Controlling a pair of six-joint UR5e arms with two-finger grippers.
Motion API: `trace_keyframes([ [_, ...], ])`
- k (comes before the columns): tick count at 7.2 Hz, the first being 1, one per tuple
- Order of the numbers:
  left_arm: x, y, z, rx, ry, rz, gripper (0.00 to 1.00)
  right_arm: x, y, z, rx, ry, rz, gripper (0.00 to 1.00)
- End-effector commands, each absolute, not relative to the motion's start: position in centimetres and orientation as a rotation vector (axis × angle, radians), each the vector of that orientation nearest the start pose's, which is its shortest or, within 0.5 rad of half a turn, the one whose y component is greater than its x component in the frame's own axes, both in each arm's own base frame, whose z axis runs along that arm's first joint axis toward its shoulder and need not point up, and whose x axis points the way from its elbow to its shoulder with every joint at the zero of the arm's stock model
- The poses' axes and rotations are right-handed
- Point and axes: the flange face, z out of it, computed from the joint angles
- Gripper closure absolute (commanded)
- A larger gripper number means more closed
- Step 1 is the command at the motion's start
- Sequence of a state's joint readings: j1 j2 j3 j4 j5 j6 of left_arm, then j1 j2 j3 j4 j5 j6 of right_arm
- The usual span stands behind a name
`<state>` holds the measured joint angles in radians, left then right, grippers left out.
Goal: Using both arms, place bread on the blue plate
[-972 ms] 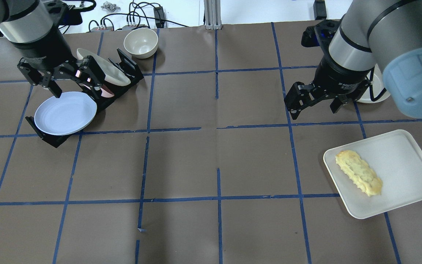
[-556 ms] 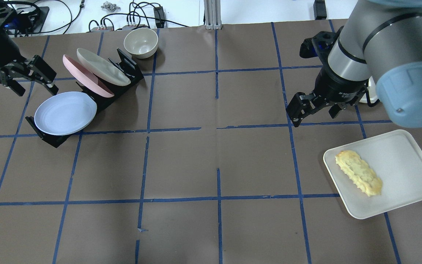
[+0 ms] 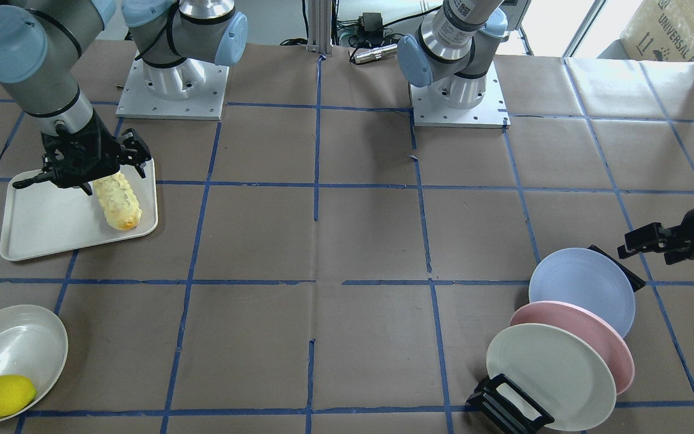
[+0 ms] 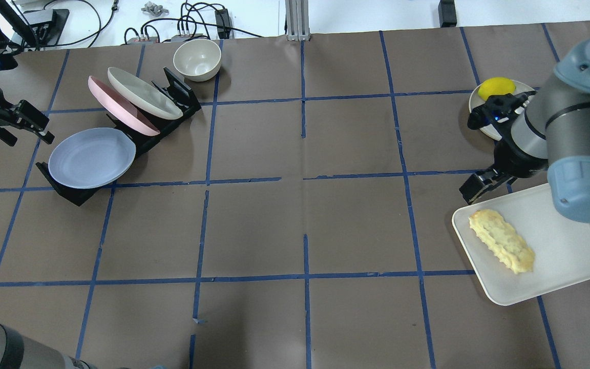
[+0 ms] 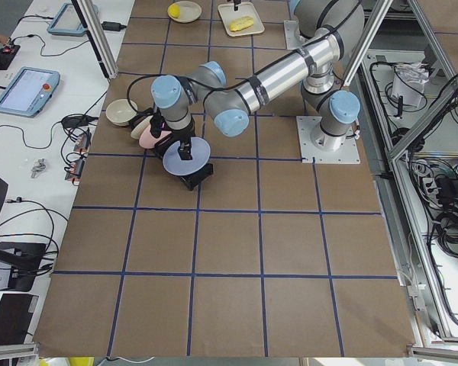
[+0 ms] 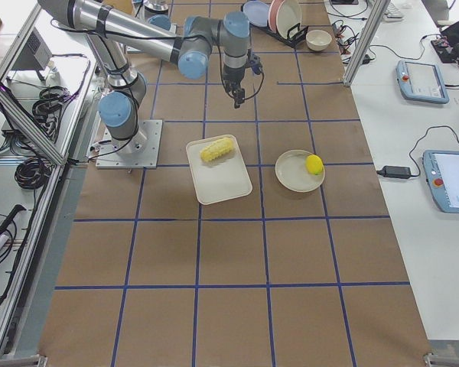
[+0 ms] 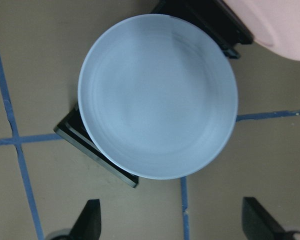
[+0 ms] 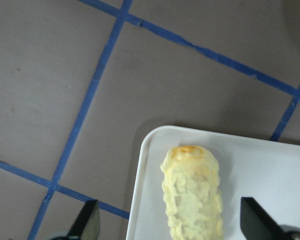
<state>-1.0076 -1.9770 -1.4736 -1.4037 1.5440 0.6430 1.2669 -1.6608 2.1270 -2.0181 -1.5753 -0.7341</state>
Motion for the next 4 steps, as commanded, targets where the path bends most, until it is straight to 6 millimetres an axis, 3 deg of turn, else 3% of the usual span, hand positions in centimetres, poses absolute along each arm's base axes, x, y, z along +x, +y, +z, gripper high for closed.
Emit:
trace_keyframes([
  [1, 25.1, -64.2, 26.8, 0.161, 3.238, 0.155, 0.00, -2.8, -40.7, 25.3, -0.804, 3.073, -0.075, 0.00],
  [3, 26.2, -66.1, 21.5, 0.132, 3.332, 0.202, 0.02, -3.2, -40.9, 22.5, -0.823, 3.056, -0.048, 0.00],
  [4, 25.9, -65.8, 20.0, 0.117, 3.362, 0.277, 0.10, -4.5, -41.0, 21.4, -0.812, 3.052, -0.032, 0.00],
])
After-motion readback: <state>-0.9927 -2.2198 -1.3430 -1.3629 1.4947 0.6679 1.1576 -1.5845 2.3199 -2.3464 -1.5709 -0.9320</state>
